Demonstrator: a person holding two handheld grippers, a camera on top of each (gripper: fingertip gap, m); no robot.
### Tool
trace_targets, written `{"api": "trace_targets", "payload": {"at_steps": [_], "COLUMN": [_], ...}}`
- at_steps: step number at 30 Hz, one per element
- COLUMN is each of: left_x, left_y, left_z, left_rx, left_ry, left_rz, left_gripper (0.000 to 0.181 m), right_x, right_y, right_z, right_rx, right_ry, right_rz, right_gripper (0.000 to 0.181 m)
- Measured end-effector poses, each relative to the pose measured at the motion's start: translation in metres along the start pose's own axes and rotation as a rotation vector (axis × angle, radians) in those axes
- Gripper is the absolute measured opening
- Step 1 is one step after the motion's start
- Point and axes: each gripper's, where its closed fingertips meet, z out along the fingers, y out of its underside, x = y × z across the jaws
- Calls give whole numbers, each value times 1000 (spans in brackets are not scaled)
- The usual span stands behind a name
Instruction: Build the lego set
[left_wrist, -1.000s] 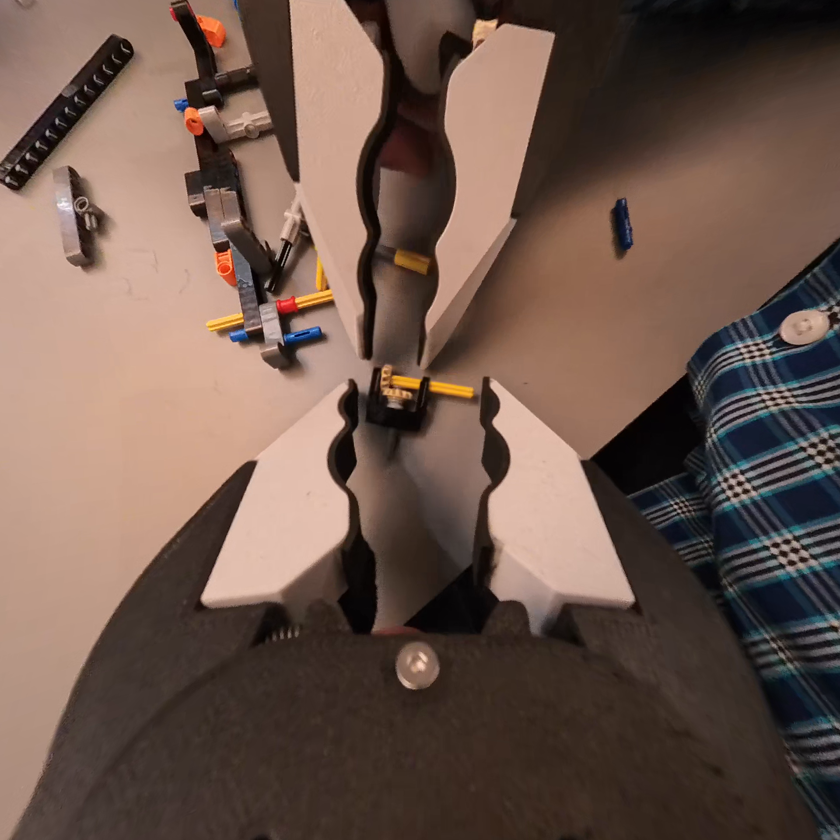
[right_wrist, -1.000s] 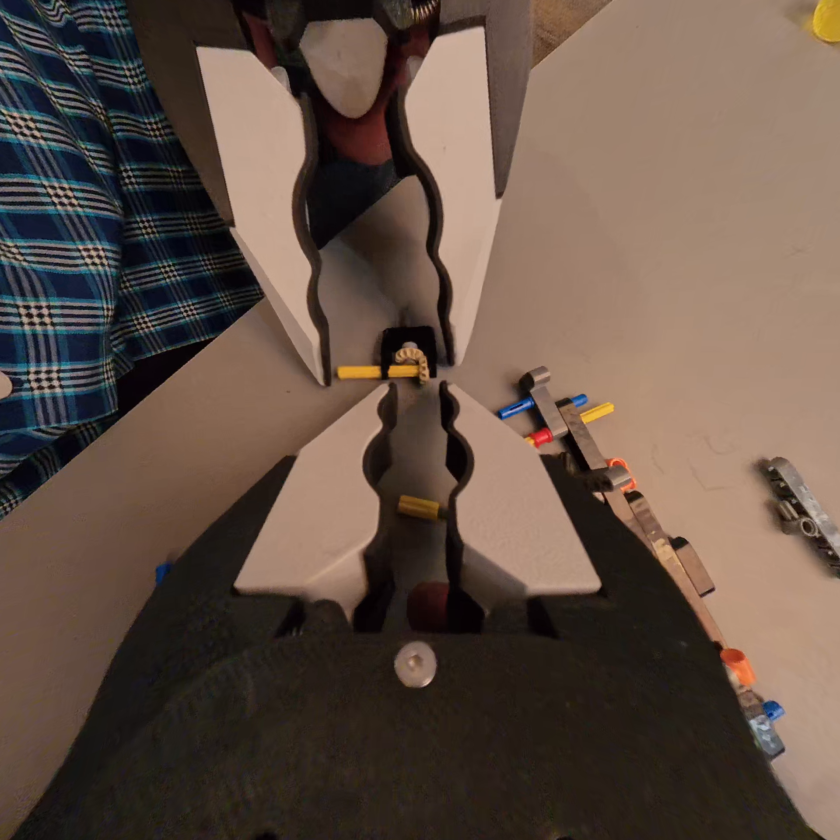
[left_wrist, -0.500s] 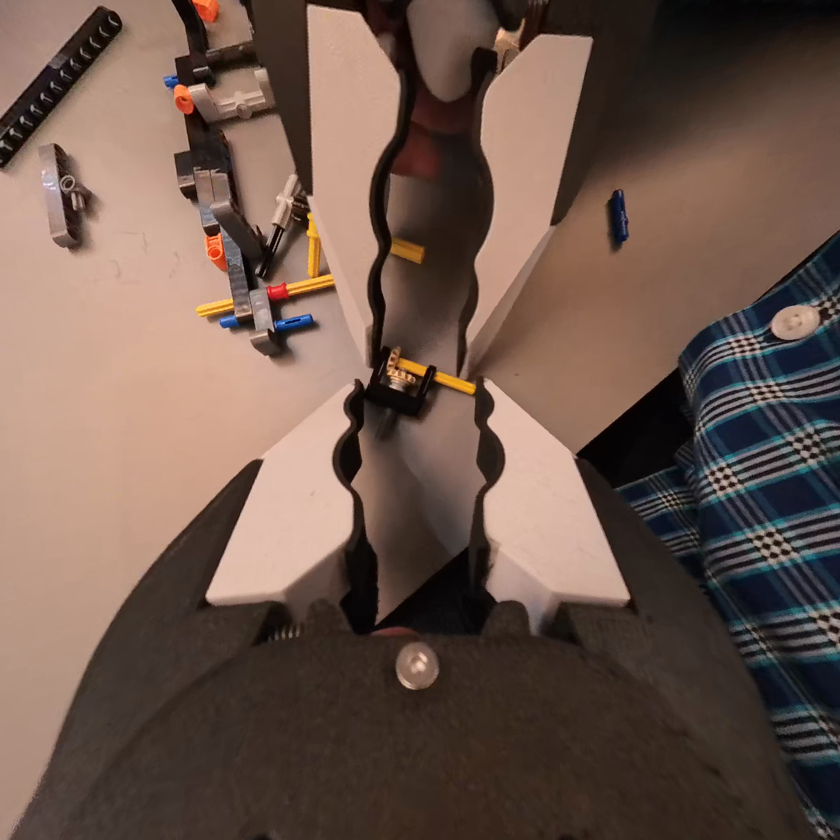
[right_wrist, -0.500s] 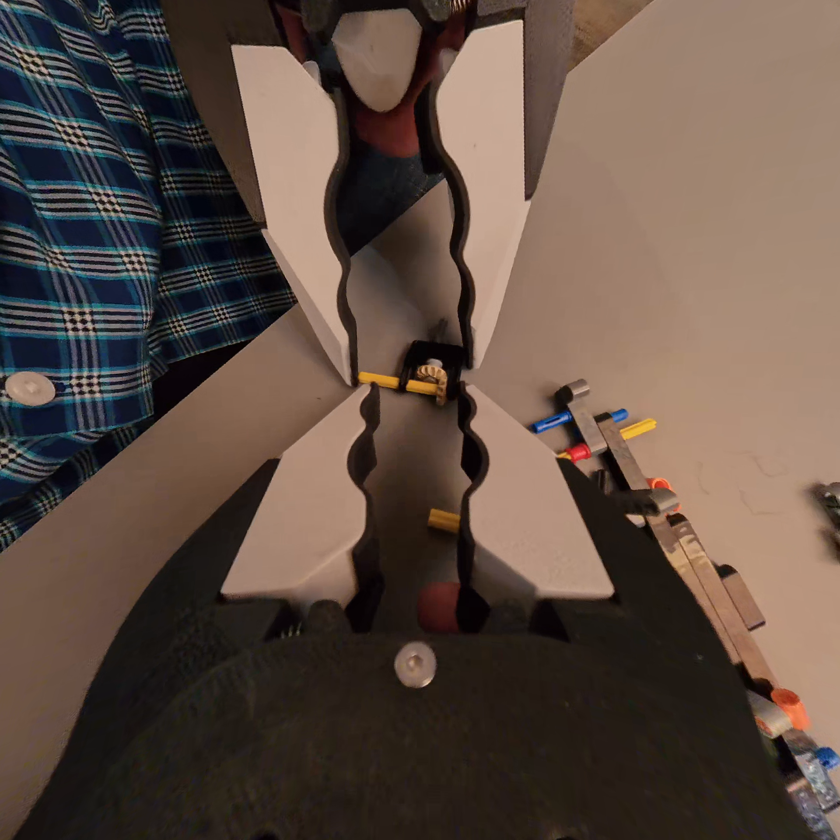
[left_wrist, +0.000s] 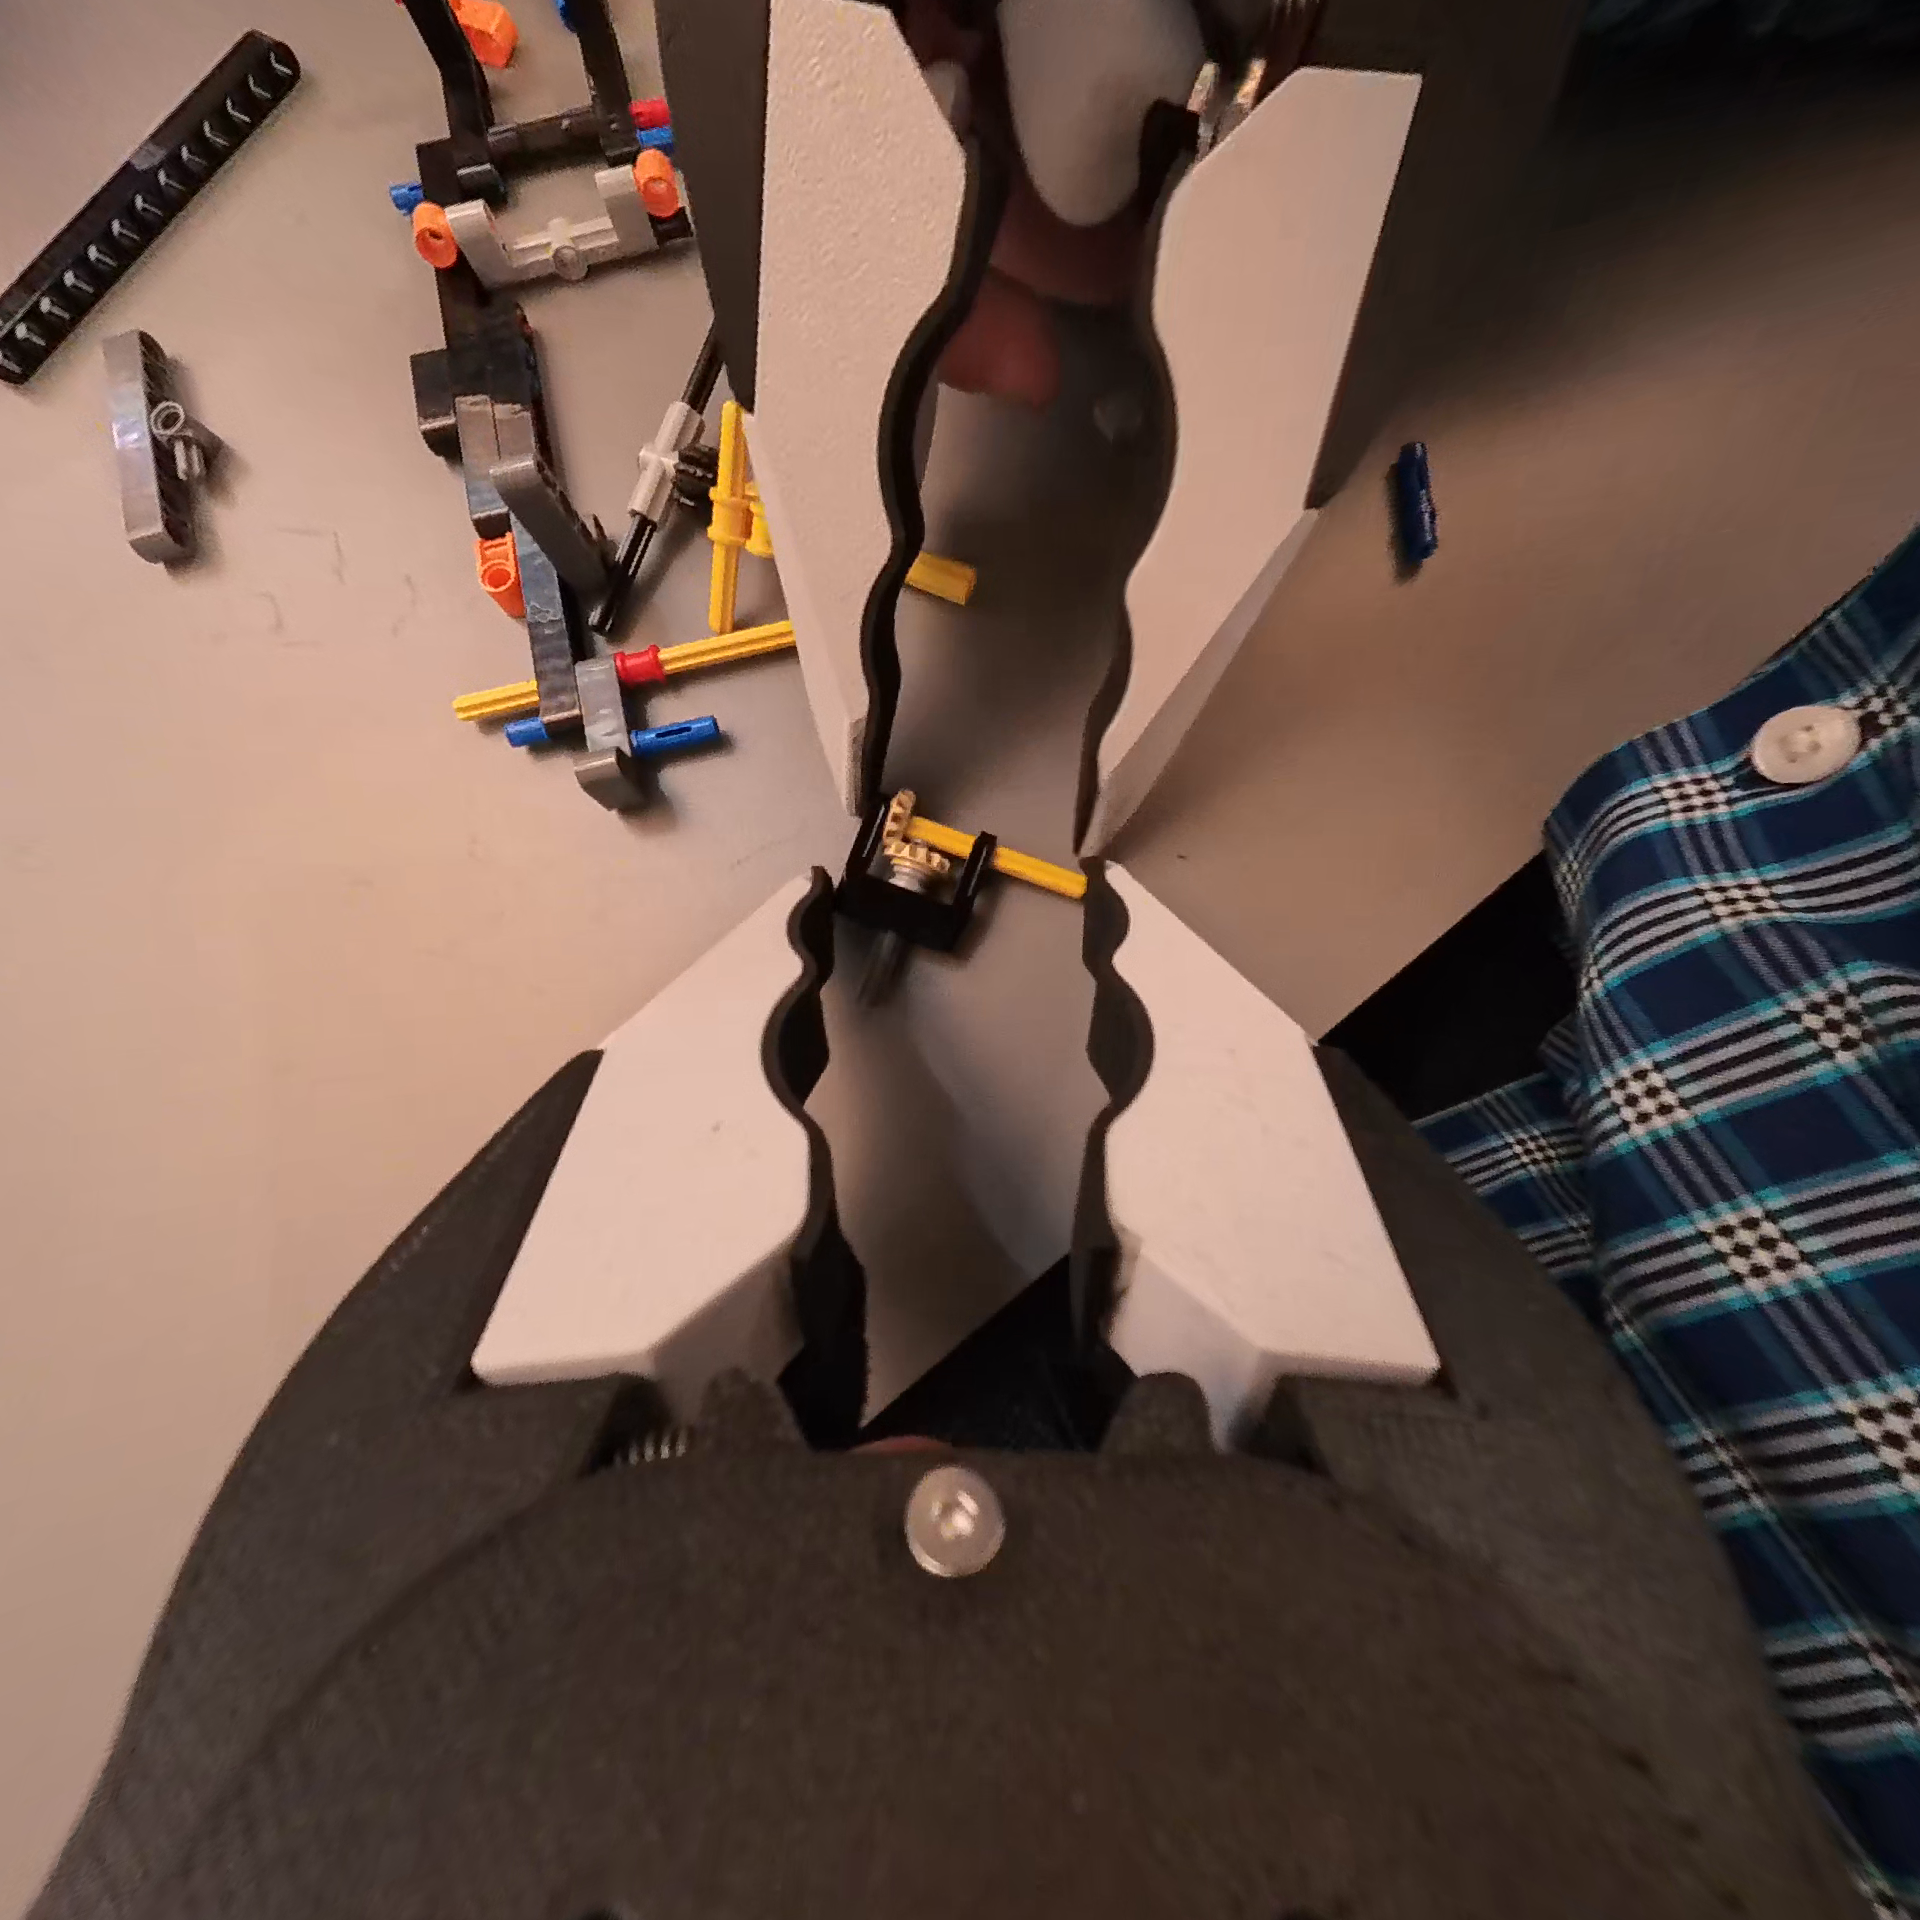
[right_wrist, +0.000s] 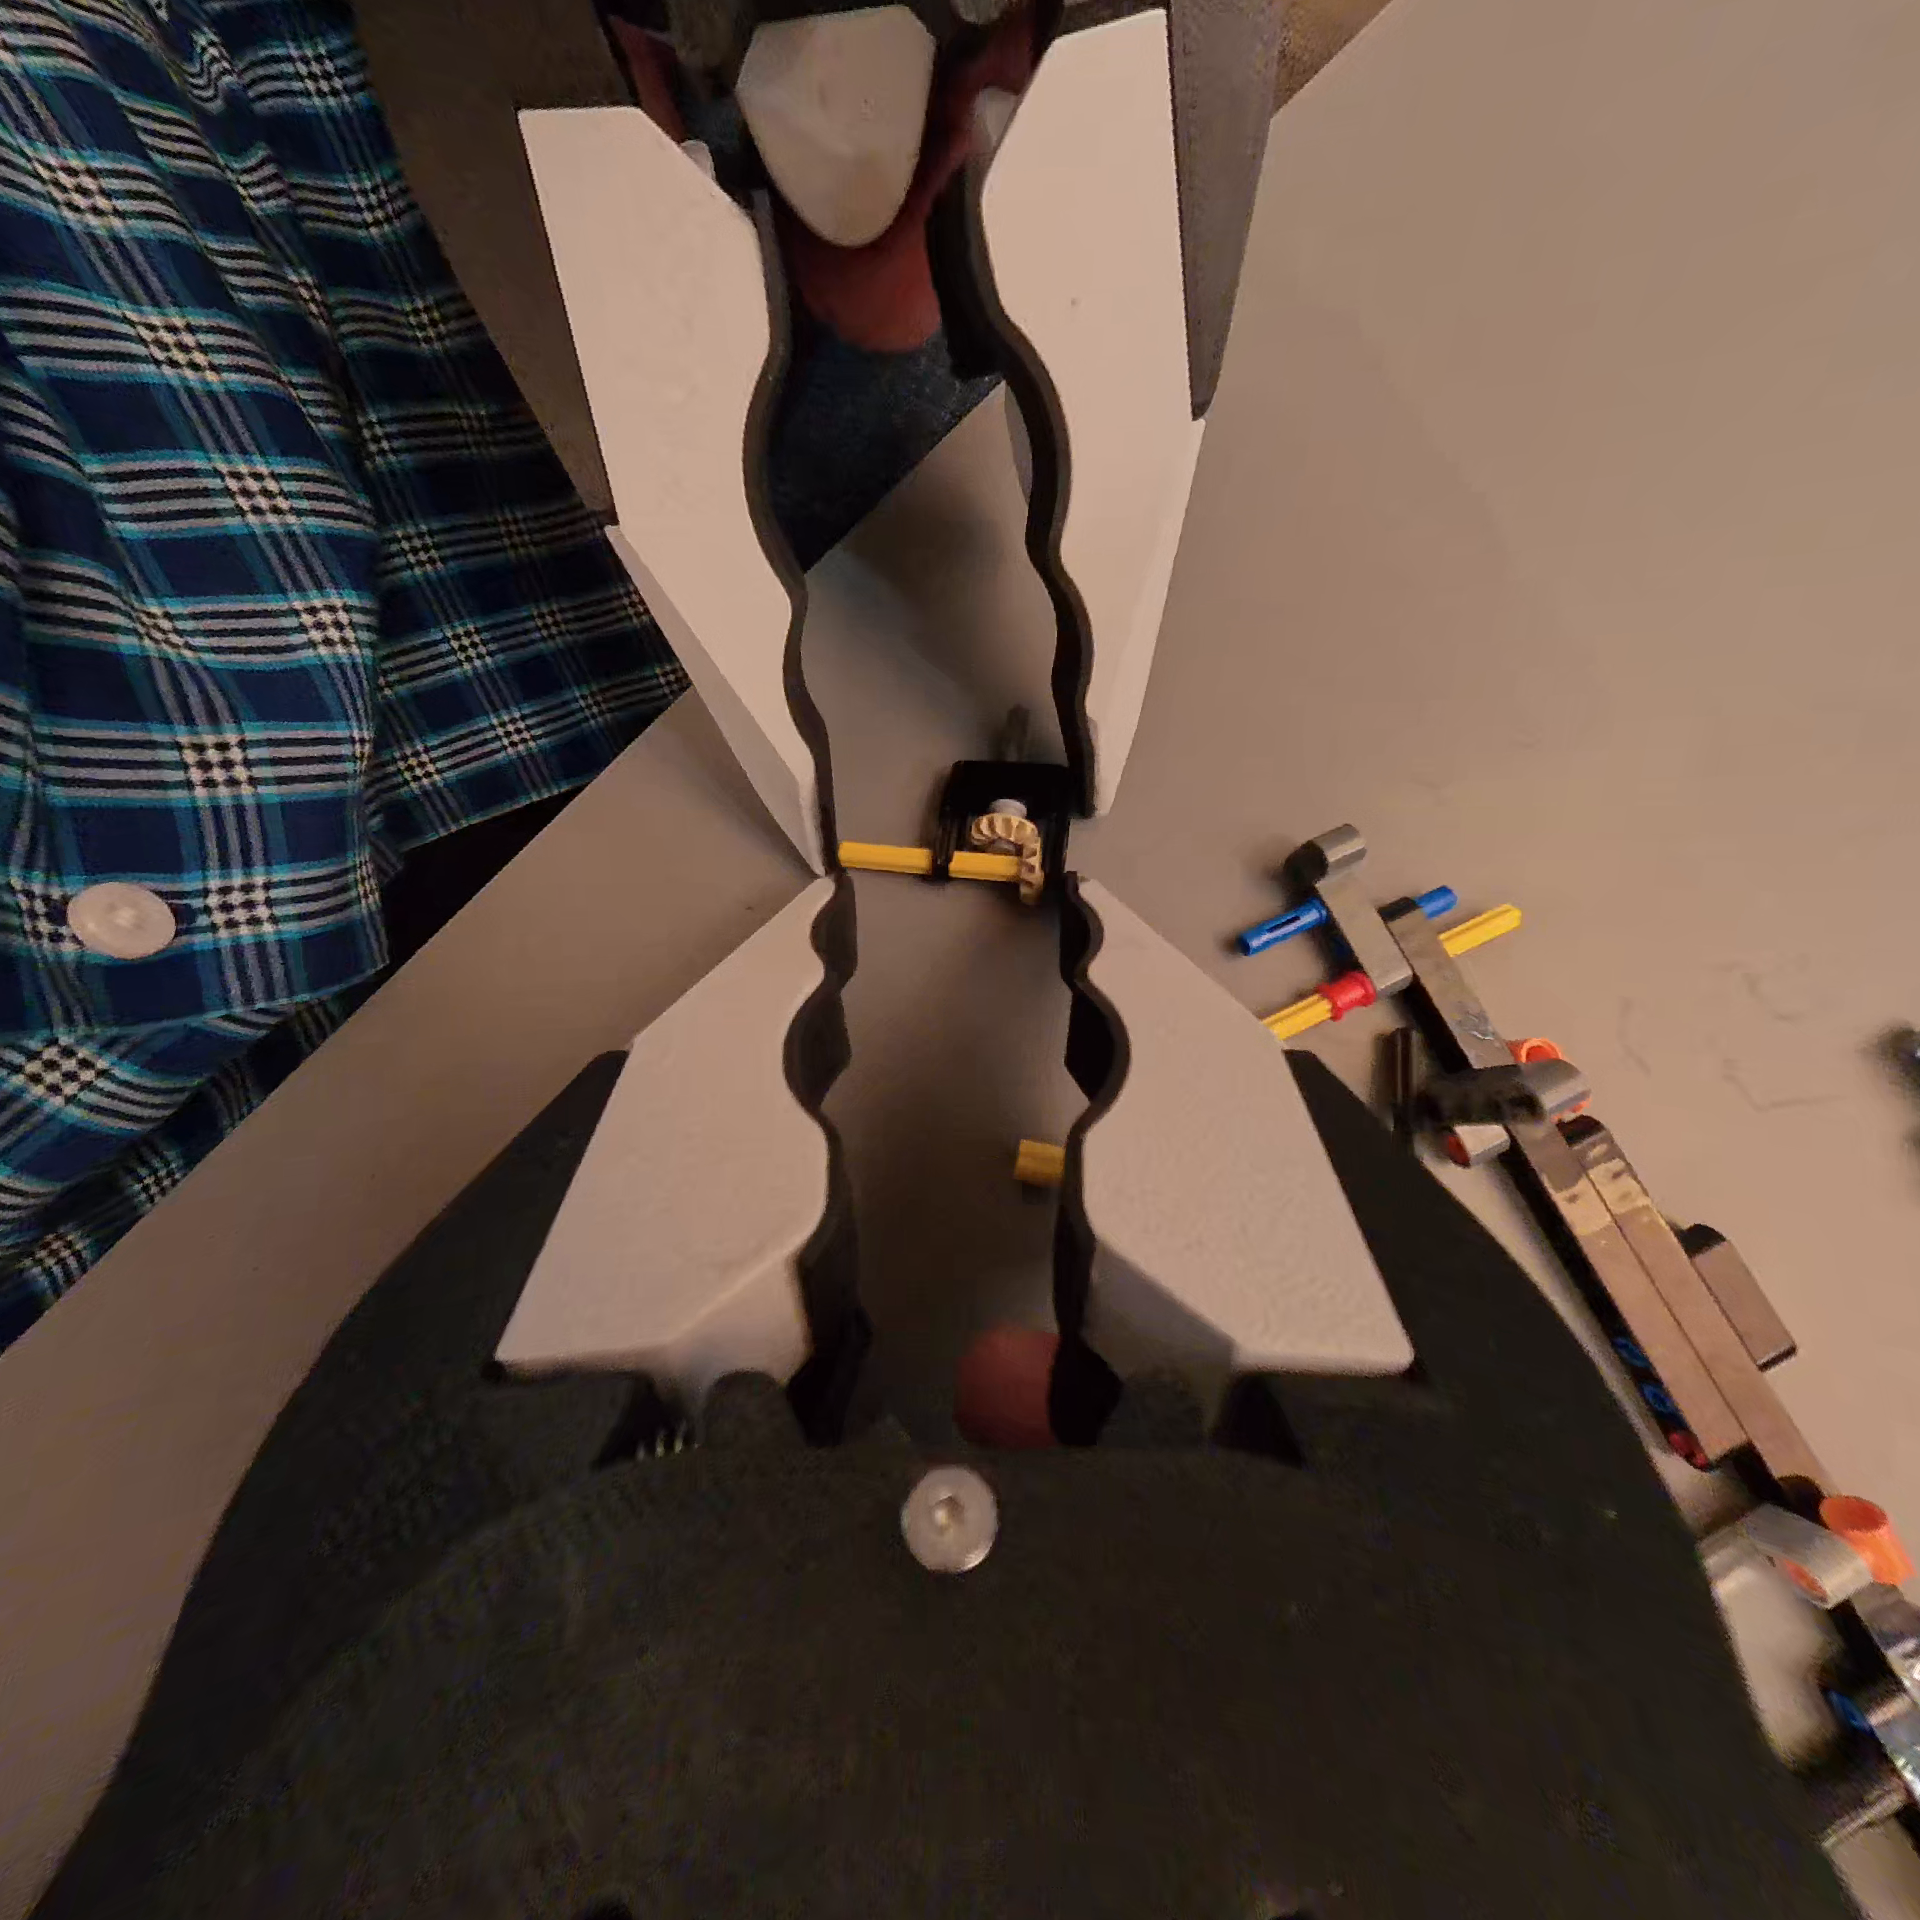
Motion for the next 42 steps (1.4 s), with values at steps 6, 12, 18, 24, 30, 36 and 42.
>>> {"api": "trace_targets", "payload": {"at_steps": [6,12,18,24,30,36,42], "left_x": [1,2,3,2,7,3,6], "left_y": [-1,-1,-2,-2,-1,6,3], "left_z": [0,0,0,0,-8,-12,-7], "left_rx": [11,18,26,26,21,-10,-23], "left_ry": [-2,2,1,0,67,68,67], "left_rz": [5,14,14,-11,-38,11,64], "left_gripper": [45,45,45,45,52,56,54], "right_x": [0,3,2,4,2,-1,-4], "right_y": [0,0,0,1,2,3,3], "right_z": [0,-1,-1,-2,-3,-5,-5], "right_rx": [0,5,-1,3,-7,-22,-44], "right_ry": [13,26,40,33,18,10,18], "right_rz": [-11,-16,-30,-27,-22,-28,-17], "right_gripper": [34,26,25,28,39,42,43]}}
